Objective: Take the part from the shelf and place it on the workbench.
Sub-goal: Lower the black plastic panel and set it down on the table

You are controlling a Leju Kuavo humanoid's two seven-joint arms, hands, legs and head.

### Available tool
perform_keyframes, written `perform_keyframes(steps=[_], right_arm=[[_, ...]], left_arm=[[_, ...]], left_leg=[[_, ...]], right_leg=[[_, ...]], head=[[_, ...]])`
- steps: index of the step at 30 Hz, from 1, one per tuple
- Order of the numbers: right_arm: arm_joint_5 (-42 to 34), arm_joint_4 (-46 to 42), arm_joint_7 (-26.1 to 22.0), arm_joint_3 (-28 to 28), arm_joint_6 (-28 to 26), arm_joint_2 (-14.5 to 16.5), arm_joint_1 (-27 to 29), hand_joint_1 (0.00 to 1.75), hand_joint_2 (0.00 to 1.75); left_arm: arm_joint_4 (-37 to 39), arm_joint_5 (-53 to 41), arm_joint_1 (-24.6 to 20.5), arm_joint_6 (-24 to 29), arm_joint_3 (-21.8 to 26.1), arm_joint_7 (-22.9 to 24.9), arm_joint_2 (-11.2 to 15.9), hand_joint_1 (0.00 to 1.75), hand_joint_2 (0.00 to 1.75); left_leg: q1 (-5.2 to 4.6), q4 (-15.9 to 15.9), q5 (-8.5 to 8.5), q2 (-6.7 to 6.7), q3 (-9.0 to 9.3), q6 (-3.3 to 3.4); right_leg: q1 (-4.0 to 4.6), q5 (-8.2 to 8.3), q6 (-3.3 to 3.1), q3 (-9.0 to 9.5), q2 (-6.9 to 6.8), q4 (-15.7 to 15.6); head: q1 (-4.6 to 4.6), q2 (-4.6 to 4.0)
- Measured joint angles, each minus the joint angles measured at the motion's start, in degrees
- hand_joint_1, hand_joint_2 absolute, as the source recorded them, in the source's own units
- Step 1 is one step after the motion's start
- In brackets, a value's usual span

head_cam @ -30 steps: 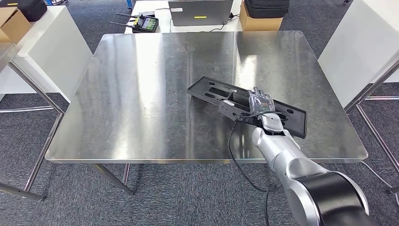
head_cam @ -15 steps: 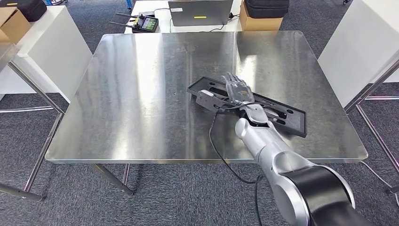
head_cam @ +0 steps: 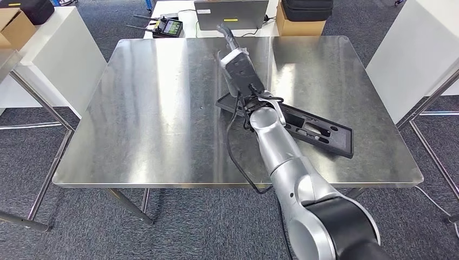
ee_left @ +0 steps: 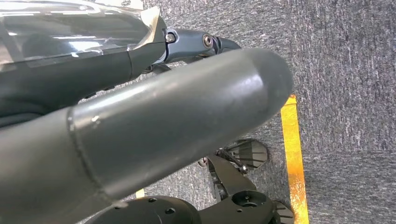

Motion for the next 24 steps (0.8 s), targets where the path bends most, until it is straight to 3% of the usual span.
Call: perform_keyframes(steps=[6, 10, 15, 24], right_arm=[[-25.30, -26.31, 1.97, 5.66, 12.33, -0.01, 13.21, 0.00, 0.00], [-35.42, -39.45, 1.59, 6.69, 19.02, -0.84, 22.62, 0.00, 0.00], [-37.07, -47.94, 1.47, 7.18, 20.63, -1.73, 28.65, 0.00, 0.00], [-37.18, -52.29, 1.47, 7.76, 20.65, -2.32, 30.93, 0.00, 0.00]], left_arm=[[0.00, 0.06, 0.08, 0.18, 0.11, -1.51, 0.02, 0.00, 0.00], [0.00, 0.06, 0.18, 0.39, 0.43, -2.33, 0.02, 0.00, 0.00], [0.00, 0.07, 0.25, 0.67, 0.44, -2.44, 0.04, 0.00, 0.00], [0.00, 0.07, 0.28, 0.72, 0.64, -2.44, 0.04, 0.00, 0.00]], left_leg=[[0.00, -0.01, -0.13, -0.02, -0.02, 0.00], [-0.01, -0.02, -0.22, 0.00, -0.06, 0.00], [-0.02, -0.02, -0.28, 0.05, -0.06, -0.01], [-0.01, -0.02, -0.26, 0.03, 0.00, -0.01]], right_leg=[[0.00, -0.03, 0.02, -0.01, -0.01, -0.06], [-0.01, -0.04, 0.02, 0.00, 0.00, -0.09], [-0.03, -0.04, 0.01, 0.01, 0.05, -0.10], [-0.01, -0.03, 0.01, 0.04, 0.06, -0.10]], head=[[-0.02, -0.01], [0.00, -0.01], [-0.01, -0.01], [-0.01, 0.01]])
